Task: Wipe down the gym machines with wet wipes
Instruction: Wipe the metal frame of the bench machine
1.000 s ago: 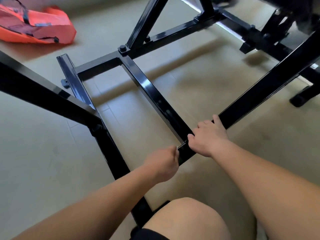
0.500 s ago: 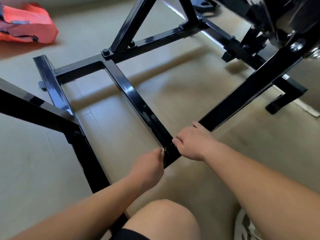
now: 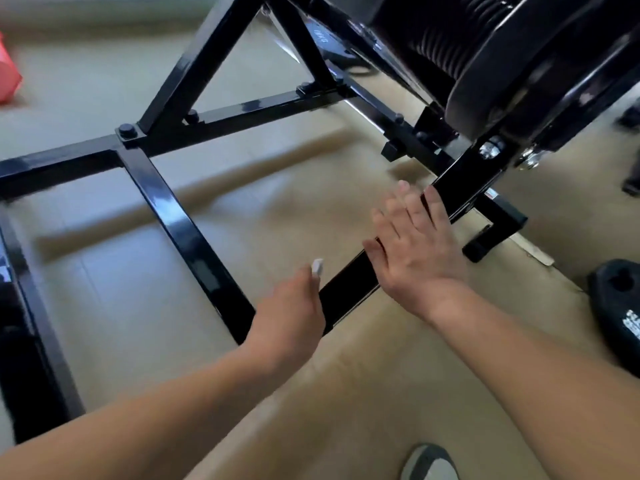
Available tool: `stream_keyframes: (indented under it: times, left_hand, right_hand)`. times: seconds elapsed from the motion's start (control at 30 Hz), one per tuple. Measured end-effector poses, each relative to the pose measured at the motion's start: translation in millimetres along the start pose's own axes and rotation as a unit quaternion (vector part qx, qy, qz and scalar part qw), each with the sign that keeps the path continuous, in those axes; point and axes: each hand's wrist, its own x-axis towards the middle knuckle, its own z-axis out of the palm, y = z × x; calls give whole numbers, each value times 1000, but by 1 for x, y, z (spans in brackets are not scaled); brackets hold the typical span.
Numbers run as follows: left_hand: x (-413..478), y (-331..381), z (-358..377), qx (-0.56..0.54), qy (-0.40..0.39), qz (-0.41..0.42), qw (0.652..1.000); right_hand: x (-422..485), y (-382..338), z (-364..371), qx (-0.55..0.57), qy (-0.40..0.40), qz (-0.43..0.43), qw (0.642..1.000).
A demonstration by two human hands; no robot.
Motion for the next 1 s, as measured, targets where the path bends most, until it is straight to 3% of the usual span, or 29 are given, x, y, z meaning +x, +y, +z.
stream_keyframes:
  times: [0.07, 0.2, 0.4, 0.53, 0.6, 0.7, 0.77, 0.83, 1.0]
  left_hand:
    - [-6, 7, 31, -20, -51, -20, 998]
    - [-3, 5, 46, -46, -24, -48, 997]
    - [-19, -9, 49, -61, -45, -49, 996]
    - [-32, 4, 58, 13, -91, -136, 986]
    - [-31, 32, 60, 15, -115, -151, 982]
    - [-7, 54, 60, 62, -69, 21, 995]
    - [11, 46, 52, 92, -54, 144, 984]
    - [8, 24, 52, 110, -61, 171, 977]
    - [-44, -11, 68, 152, -119, -1, 981]
  right_hand:
    - [-1, 3, 15, 23, 51, -15, 998]
    - [3, 2, 20, 21, 100, -25, 994]
    - [2, 1, 16, 7, 78, -23, 997]
    - [0, 2, 8, -13, 27, -32, 999]
    - [-3, 4, 5, 28, 49, -31, 998]
    - [-13, 10, 2, 97, 129, 26, 987]
    - [-22, 17, 2, 105, 138, 58, 983]
    - [-29, 26, 6, 107, 129, 77, 983]
    - [-31, 32, 13, 138, 126, 70, 980]
